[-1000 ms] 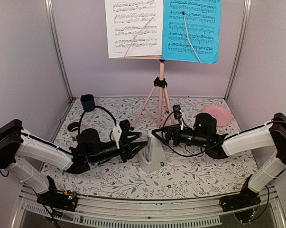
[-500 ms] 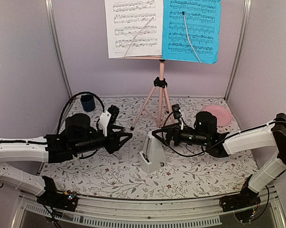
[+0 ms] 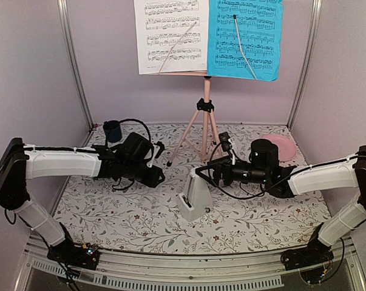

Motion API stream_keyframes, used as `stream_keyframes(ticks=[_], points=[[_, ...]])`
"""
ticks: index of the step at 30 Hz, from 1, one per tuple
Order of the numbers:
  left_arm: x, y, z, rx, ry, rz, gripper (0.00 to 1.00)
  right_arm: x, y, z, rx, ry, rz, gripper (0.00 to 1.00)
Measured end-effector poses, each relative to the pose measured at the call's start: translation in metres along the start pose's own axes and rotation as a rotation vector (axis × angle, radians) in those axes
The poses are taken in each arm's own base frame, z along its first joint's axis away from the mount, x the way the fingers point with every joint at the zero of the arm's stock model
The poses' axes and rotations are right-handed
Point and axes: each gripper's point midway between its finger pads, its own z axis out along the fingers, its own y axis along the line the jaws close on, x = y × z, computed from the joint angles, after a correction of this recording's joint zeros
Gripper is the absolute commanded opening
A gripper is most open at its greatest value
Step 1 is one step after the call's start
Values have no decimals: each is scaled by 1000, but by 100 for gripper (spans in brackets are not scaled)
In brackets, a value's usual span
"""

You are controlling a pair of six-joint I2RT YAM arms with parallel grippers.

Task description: Set up the instrument practice props

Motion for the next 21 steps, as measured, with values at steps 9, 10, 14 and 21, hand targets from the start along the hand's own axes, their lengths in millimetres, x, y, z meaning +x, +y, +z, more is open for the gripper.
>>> stream_keyframes(ticks=[9,10,14,21], points=[[25,19,49,-100,140,28,16,-4,12,-18,-2,35,-16,99],[25,21,53,-106,146,27,16,-6,15,-21,-5,32,-18,99],[27,28,66,-123,168,23,29,-13,22,-31,-13,17,-27,99],[30,32,74,-138,182,27,64,31,8,-46,24,105,24,99]])
